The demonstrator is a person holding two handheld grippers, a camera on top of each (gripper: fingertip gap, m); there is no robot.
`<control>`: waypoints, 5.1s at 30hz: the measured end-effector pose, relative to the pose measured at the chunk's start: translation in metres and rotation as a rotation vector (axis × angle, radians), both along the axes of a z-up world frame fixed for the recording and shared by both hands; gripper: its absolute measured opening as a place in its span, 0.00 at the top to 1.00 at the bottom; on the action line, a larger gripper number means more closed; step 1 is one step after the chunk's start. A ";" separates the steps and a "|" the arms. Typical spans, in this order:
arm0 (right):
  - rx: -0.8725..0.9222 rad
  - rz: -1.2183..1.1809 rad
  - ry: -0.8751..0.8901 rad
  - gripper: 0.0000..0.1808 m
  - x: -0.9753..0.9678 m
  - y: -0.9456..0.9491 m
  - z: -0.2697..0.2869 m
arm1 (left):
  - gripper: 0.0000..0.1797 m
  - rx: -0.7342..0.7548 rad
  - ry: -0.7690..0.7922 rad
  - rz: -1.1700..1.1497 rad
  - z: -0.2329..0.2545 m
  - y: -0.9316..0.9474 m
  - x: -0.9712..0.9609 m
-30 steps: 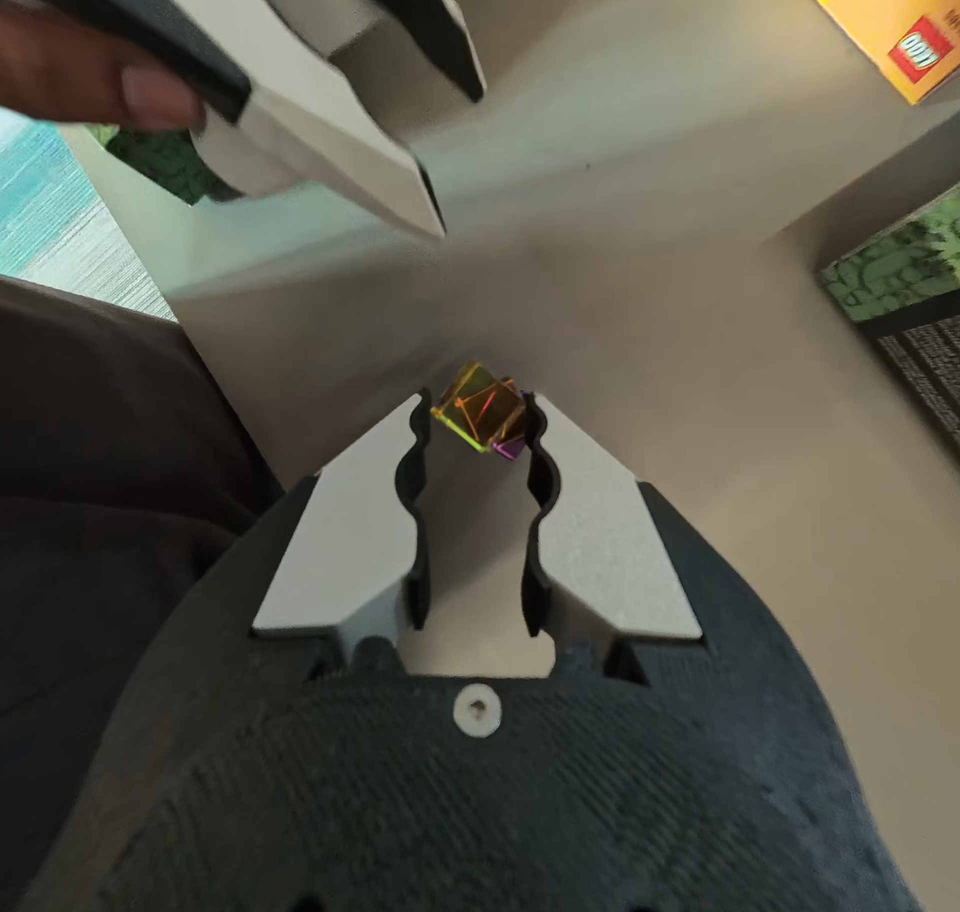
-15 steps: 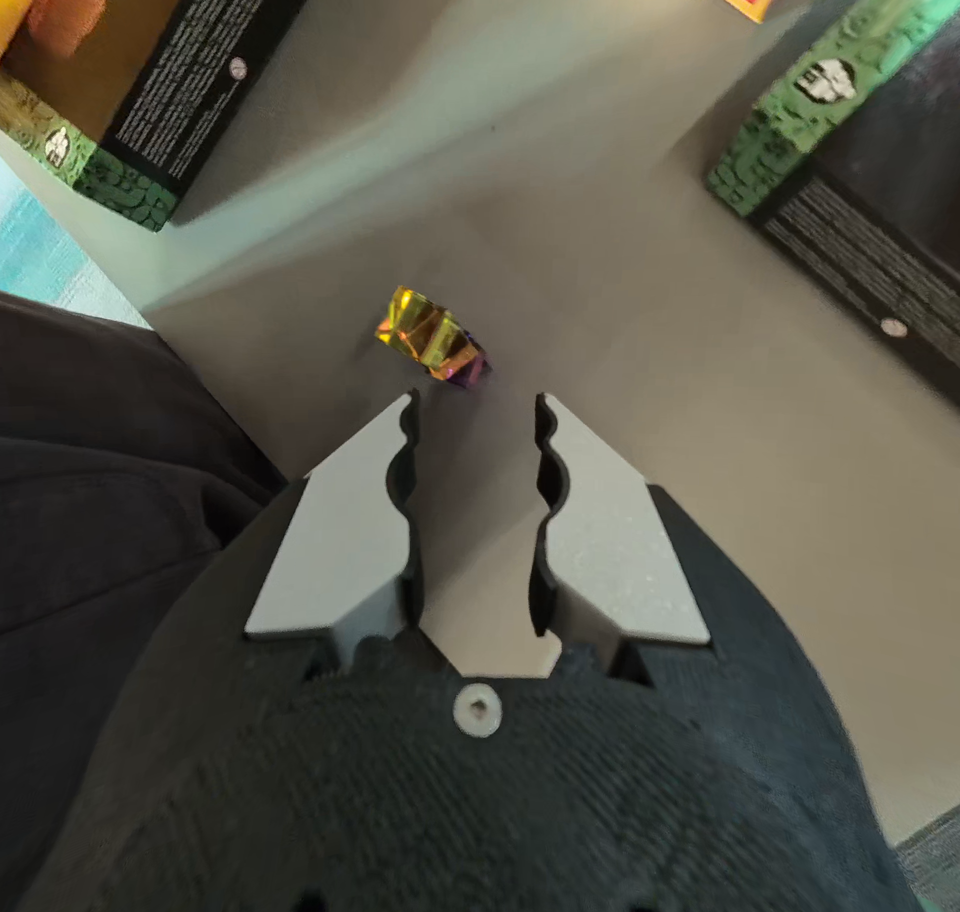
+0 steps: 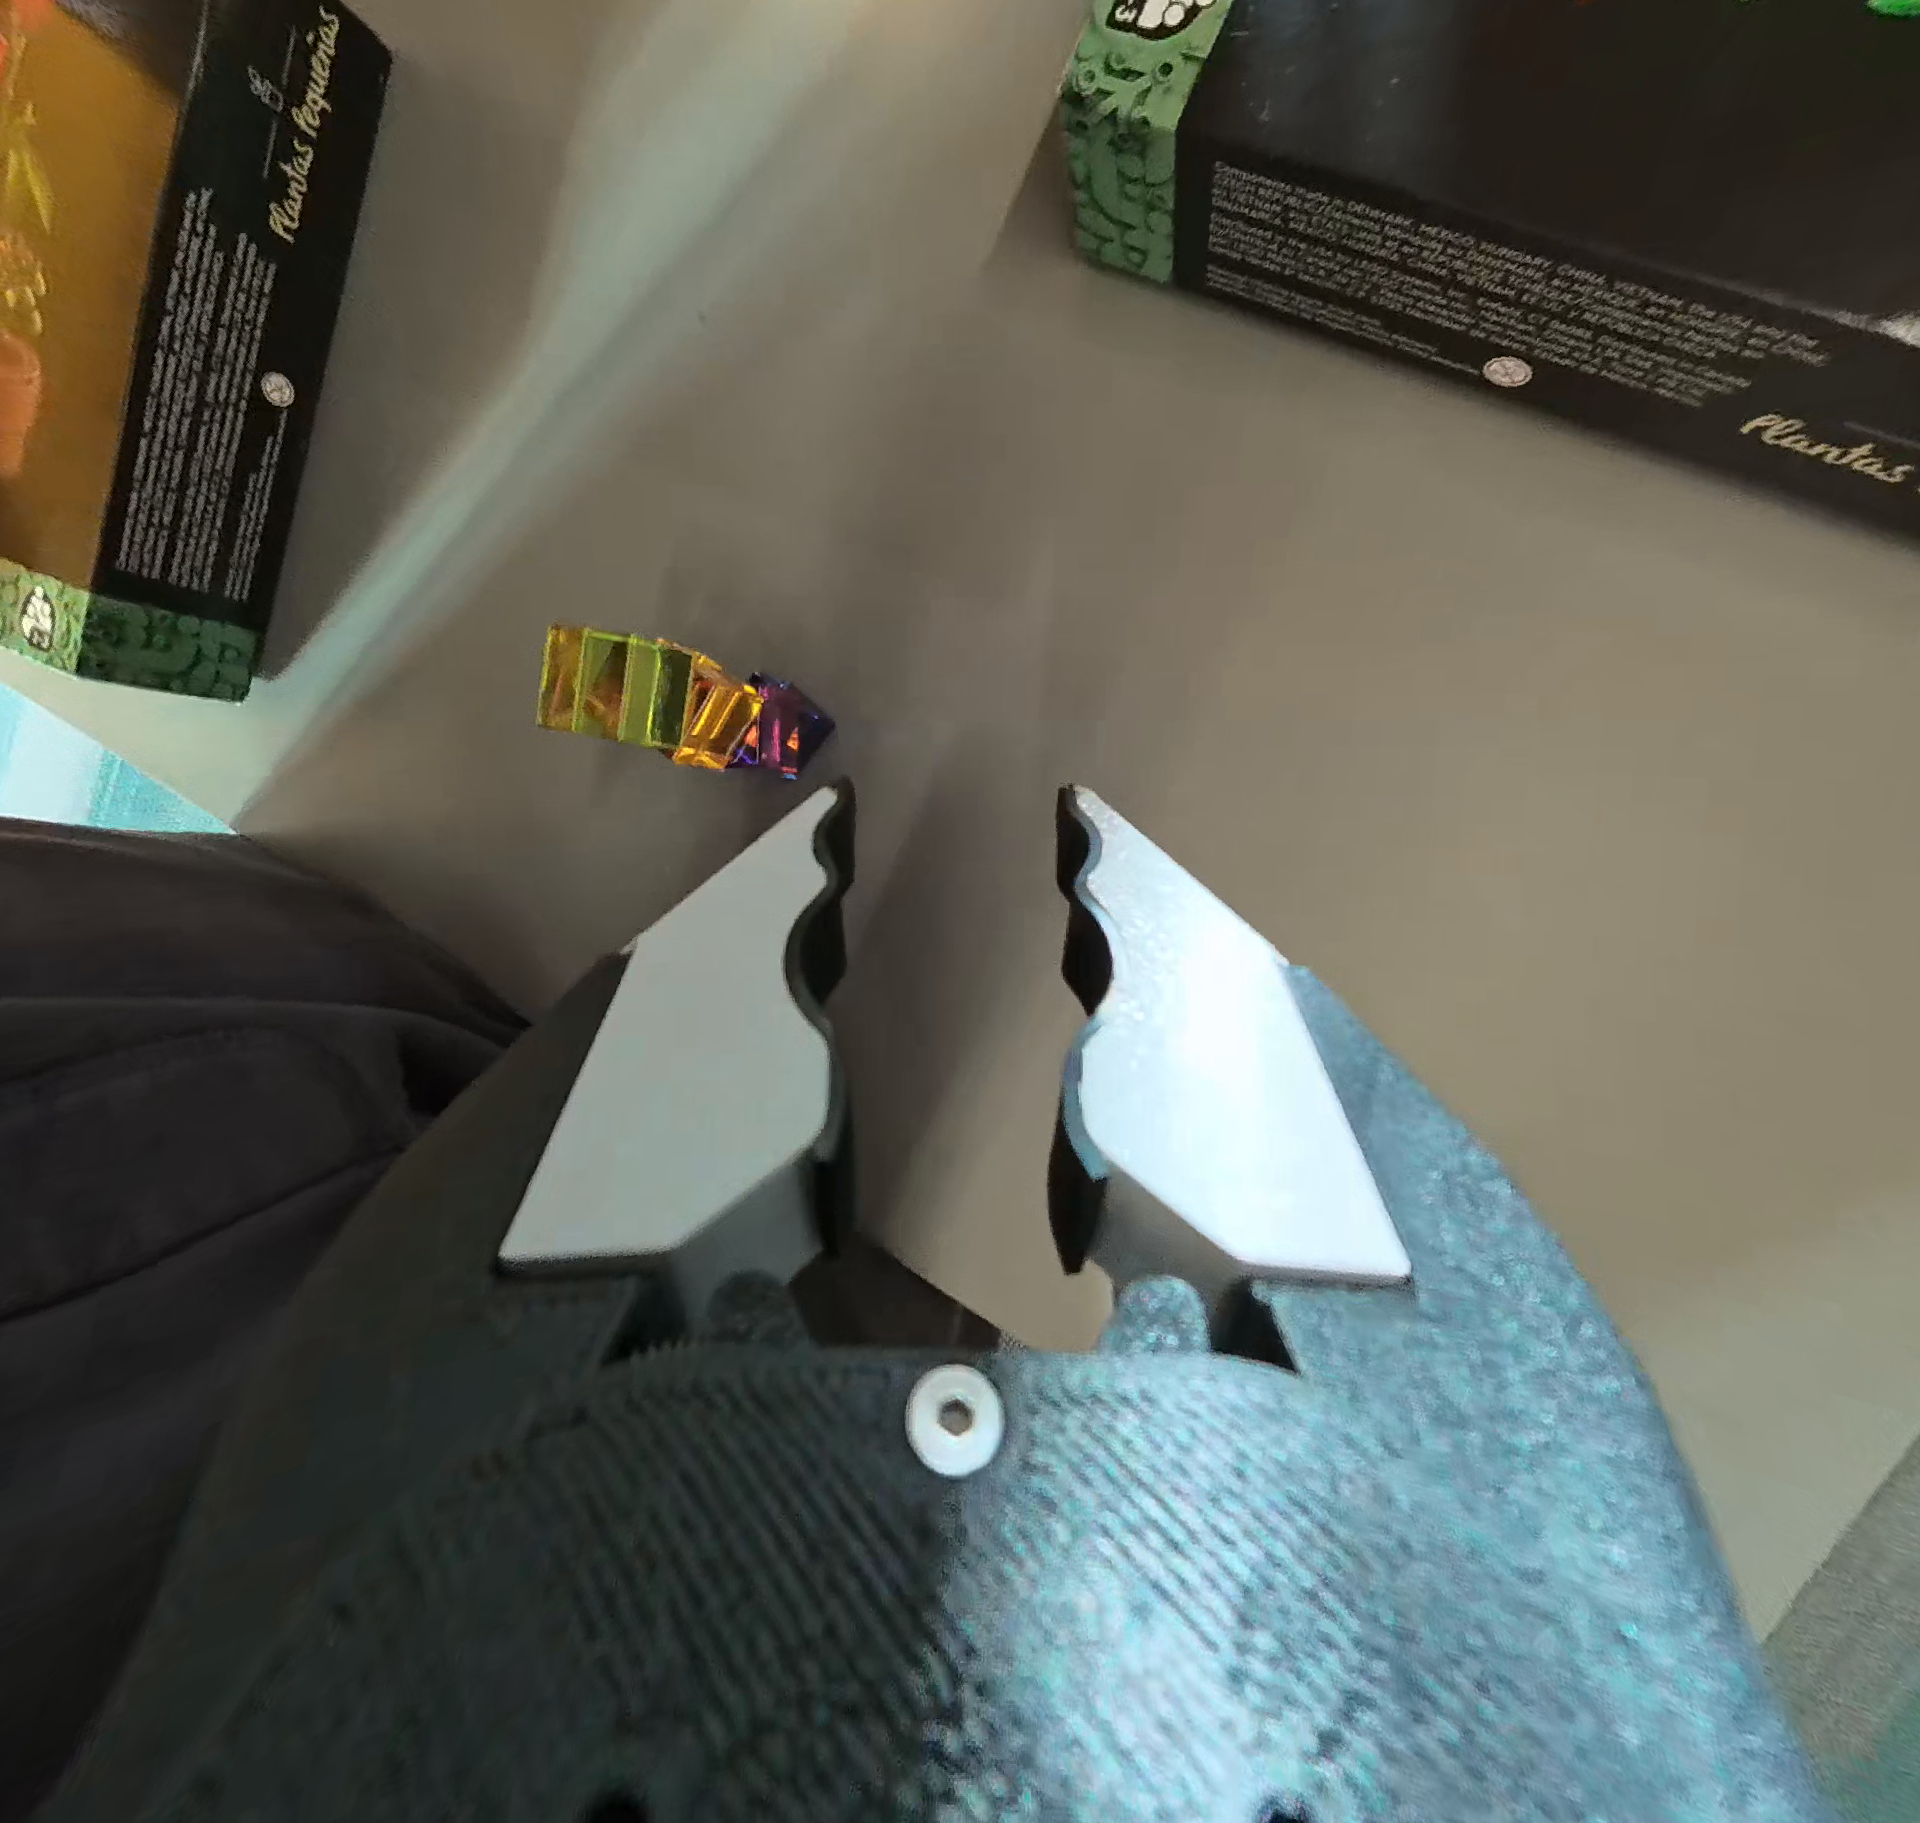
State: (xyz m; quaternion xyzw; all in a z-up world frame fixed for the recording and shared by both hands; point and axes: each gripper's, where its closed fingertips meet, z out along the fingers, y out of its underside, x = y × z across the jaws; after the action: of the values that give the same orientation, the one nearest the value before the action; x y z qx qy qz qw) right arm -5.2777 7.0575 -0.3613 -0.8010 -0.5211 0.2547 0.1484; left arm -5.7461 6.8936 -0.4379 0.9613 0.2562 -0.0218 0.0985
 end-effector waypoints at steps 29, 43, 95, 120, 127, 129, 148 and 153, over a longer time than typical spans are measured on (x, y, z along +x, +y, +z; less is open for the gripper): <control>0.033 0.012 0.093 0.82 -0.012 -0.007 0.033 | 0.81 0.580 -0.464 -0.754 0.121 0.076 0.416; 0.302 0.362 0.348 0.68 -0.056 -0.064 0.129 | 0.83 0.920 -1.261 0.206 0.199 0.108 0.413; 0.203 0.416 0.131 0.84 -0.060 -0.078 0.000 | 0.77 0.860 -1.139 0.305 0.161 0.050 0.398; 0.187 0.660 -0.070 1.00 -0.036 -0.110 -0.054 | 0.77 0.900 -1.132 0.351 0.157 0.064 0.389; 0.154 0.383 -0.028 1.00 -0.065 -0.052 -0.051 | 0.78 0.917 -1.112 0.380 0.156 0.062 0.382; 0.105 0.301 -0.018 1.00 -0.059 -0.038 -0.049 | 0.78 0.926 -1.104 0.396 0.155 0.061 0.378; 0.108 0.405 -0.018 0.75 -0.038 -0.082 -0.053 | 0.77 0.904 -1.071 0.434 0.137 0.058 0.368; 0.075 0.416 -0.064 0.85 -0.048 -0.082 -0.069 | 0.78 0.873 -1.026 0.389 0.128 0.054 0.370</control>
State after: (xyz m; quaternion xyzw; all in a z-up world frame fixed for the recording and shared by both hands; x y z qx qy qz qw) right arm -5.3253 6.9760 -0.4302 -0.6779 -0.6886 0.2347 0.1056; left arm -5.3765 6.9473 -0.3099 0.7385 0.3303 0.5575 -0.1861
